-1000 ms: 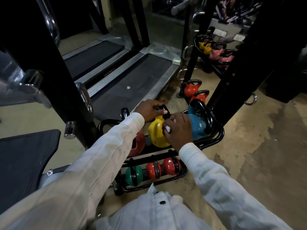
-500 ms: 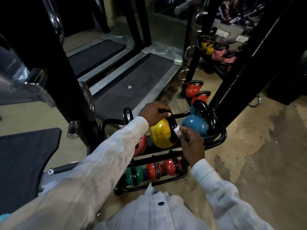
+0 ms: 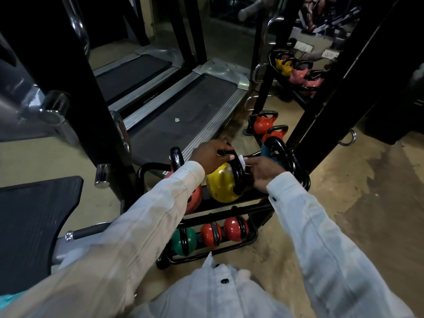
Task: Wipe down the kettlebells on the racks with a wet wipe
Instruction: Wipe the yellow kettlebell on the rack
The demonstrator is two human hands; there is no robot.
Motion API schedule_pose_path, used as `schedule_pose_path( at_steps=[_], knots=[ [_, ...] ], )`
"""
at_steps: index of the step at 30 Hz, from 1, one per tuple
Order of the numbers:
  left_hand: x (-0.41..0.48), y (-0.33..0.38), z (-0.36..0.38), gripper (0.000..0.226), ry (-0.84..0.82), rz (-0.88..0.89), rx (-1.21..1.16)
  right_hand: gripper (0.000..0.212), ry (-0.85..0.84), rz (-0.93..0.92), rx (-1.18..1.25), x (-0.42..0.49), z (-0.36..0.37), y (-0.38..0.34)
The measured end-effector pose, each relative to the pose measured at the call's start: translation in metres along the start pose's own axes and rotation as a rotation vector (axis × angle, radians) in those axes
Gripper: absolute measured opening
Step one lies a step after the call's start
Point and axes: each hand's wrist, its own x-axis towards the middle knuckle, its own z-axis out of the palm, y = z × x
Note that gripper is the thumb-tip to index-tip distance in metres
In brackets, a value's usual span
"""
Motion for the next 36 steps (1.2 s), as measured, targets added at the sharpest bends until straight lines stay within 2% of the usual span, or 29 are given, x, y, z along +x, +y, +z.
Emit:
schedule_pose_path(
  at_steps=[3, 6, 8, 10, 12, 15, 19, 21, 23, 25, 27, 30, 34, 36],
  knots=[
    [0.001, -0.002, 0.001, 0.038, -0.001, -0.004, -0.004, 0.004, 0.059, -0.225, -0.178, -0.009, -0.012, 0.015],
    [0.001, -0.001, 0.001, 0.036, -0.010, 0.018, 0.009, 0.005, 0.238, -0.626, -0.464, -0.016, -0.006, 0.044],
    [0.002, -0.001, 0.000, 0.036, -0.007, 0.037, 0.022, 0.010, 0.430, -0.930, -0.809, -0.015, 0.003, 0.060],
    [-0.002, 0.000, -0.001, 0.037, -0.014, 0.043, 0.024, 0.013, 0.612, -1.156, -1.151, -0.008, 0.007, 0.073],
    [-0.004, 0.000, -0.002, 0.041, -0.034, 0.043, 0.025, 0.017, 0.690, -1.257, -1.276, -0.004, 0.008, 0.084],
    [-0.007, 0.001, -0.004, 0.048, -0.059, 0.049, 0.035, 0.018, 0.692, -1.295, -1.270, -0.007, 0.000, 0.098],
    [-0.008, 0.002, -0.005, 0.052, -0.084, 0.039, 0.045, 0.015, 0.691, -1.270, -1.207, -0.017, -0.012, 0.113],
    [-0.009, 0.001, -0.005, 0.052, -0.075, 0.038, 0.062, 0.015, 0.701, -1.147, -1.077, -0.017, -0.019, 0.121],
    [-0.008, -0.001, -0.004, 0.052, -0.068, 0.042, 0.098, 0.017, 0.606, -0.910, -0.805, -0.015, -0.022, 0.123],
    [-0.008, 0.000, -0.005, 0.052, -0.062, 0.050, 0.122, 0.016, 0.425, -0.690, -0.482, -0.018, -0.018, 0.120],
    [-0.008, 0.000, -0.005, 0.053, -0.056, 0.058, 0.111, 0.007, 0.318, -0.612, -0.262, -0.023, -0.012, 0.114],
    [-0.009, -0.001, -0.003, 0.052, -0.051, 0.075, 0.094, 0.014, 0.245, -0.610, -0.174, -0.028, -0.009, 0.105],
    [-0.009, 0.000, -0.004, 0.052, -0.047, 0.087, 0.088, 0.029, 0.144, -0.346, -0.102, -0.004, -0.002, 0.077],
    [-0.009, 0.000, -0.005, 0.052, -0.055, 0.088, 0.086, 0.044, 0.158, -0.255, -0.101, 0.022, -0.008, 0.063]
  ],
)
